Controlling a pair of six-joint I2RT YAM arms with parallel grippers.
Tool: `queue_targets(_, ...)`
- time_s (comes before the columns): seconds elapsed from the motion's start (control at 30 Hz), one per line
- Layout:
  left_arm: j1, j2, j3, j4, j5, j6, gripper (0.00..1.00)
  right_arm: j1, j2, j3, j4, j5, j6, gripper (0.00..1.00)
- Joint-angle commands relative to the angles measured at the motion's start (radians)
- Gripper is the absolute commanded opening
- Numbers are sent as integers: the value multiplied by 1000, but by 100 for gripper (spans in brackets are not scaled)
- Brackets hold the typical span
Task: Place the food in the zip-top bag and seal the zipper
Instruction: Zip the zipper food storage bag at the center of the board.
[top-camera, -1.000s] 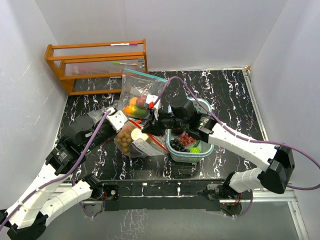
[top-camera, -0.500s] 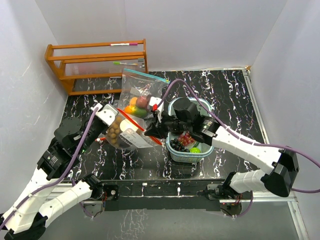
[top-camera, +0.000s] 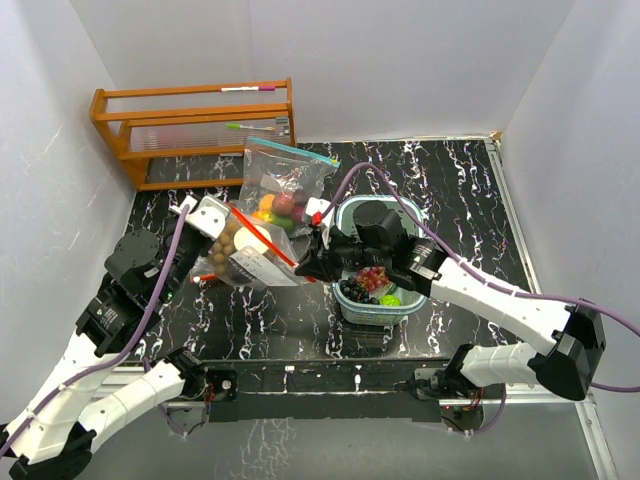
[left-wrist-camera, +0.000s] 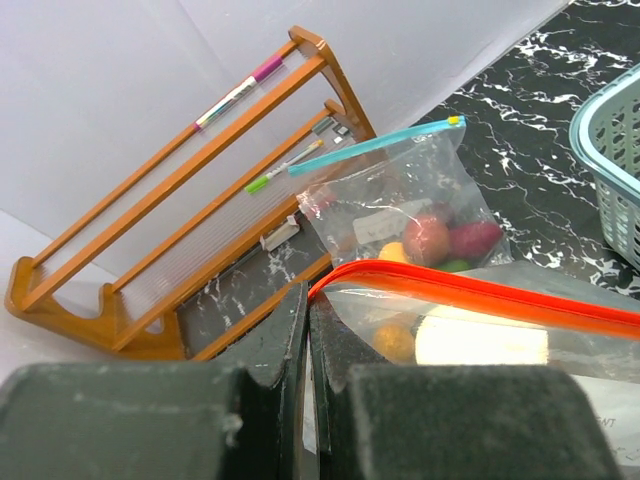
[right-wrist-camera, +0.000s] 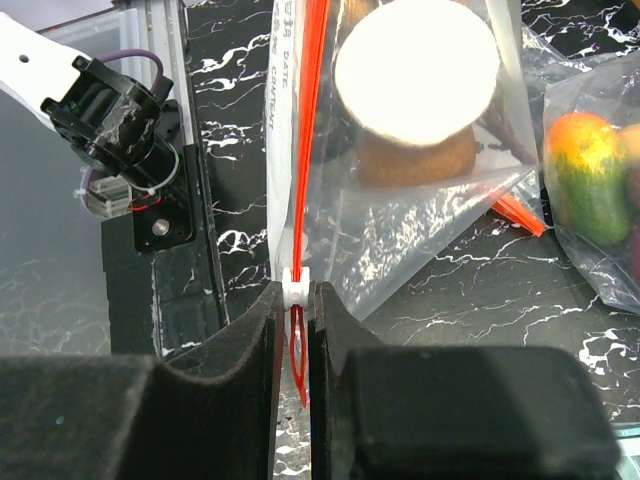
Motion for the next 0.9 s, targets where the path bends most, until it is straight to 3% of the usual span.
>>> queue_targets(0.0,4,-13,60,106,-90,28,0,-5,-39,-26,-40,8,10,8)
queue_targets(0.63,4,-18,53,126,-121,28,0,-5,-58,-46,-85,57,4,8)
queue_targets(0.67,4,-17,54,124,-114,26,0,-5,-55,-38,-83,66,6,13)
queue_targets(0.87,4,13,61,136,-81,13,0,-5,-41,61,-71,169,45,61)
